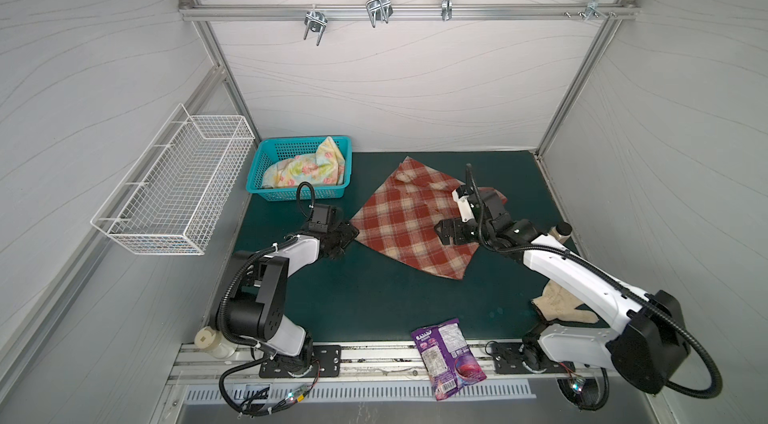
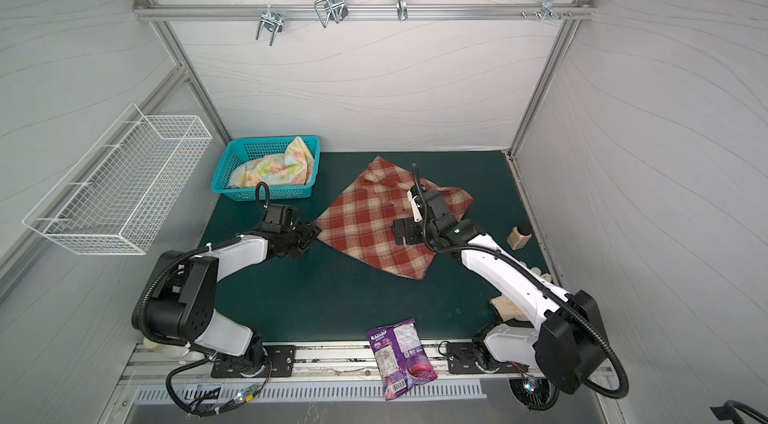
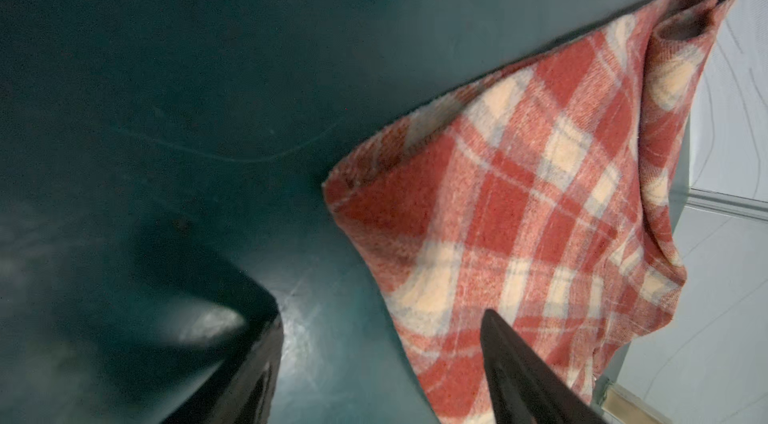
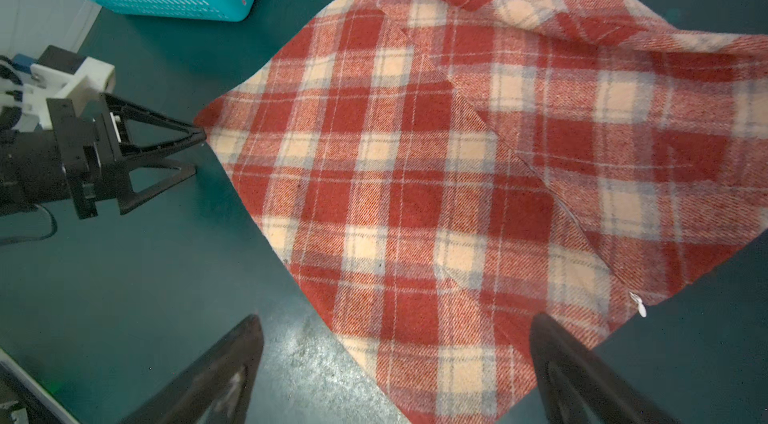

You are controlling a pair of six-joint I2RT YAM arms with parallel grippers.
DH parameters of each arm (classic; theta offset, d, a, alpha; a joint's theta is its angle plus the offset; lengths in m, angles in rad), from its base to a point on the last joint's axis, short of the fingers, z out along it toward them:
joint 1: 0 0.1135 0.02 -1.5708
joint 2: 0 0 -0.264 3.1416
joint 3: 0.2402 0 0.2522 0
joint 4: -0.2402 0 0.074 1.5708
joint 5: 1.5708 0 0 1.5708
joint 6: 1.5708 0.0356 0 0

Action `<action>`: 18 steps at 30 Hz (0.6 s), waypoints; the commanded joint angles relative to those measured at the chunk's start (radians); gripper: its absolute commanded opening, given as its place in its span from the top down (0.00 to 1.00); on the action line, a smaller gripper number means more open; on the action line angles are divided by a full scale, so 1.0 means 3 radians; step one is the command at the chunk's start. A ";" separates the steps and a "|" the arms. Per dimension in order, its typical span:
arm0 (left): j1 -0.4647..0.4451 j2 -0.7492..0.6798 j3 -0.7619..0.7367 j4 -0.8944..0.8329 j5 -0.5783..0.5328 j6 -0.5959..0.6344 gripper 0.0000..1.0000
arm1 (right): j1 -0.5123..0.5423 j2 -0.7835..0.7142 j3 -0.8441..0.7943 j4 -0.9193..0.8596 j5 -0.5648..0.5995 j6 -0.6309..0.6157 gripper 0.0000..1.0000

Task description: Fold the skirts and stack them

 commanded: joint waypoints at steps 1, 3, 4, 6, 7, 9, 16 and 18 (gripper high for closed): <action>0.0032 0.0108 -0.0001 0.0211 -0.0021 0.0013 0.27 | 0.0084 -0.0086 -0.0025 0.0045 0.0078 -0.0022 0.01; 0.0043 0.0155 0.0000 0.0239 -0.0037 0.0018 0.29 | 0.0116 -0.0084 -0.0027 0.0044 0.0083 -0.0028 0.01; 0.0048 0.0183 0.0008 0.0251 -0.0041 0.0022 0.32 | 0.0133 -0.0088 -0.0029 0.0037 0.0097 -0.0028 0.01; 0.0060 0.0258 0.0025 0.0266 -0.0033 0.0030 0.37 | 0.0165 -0.0090 -0.0031 0.0032 0.0124 -0.0031 0.01; 0.0059 0.0302 0.0041 0.0267 -0.0022 0.0037 0.38 | 0.0178 -0.0091 -0.0036 0.0039 0.0132 -0.0029 0.01; 0.0060 0.0377 0.0060 0.0293 -0.0015 0.0043 0.40 | 0.0206 -0.0086 -0.0052 0.0049 0.0149 -0.0028 0.01; 0.0064 0.0588 0.0148 0.0329 0.0004 0.0032 0.52 | 0.0300 -0.0068 -0.0104 0.0077 0.0162 -0.0039 0.01; 0.0064 0.0619 0.0169 0.0317 0.0009 0.0043 0.57 | 0.0320 -0.0073 -0.0112 0.0077 0.0165 -0.0039 0.01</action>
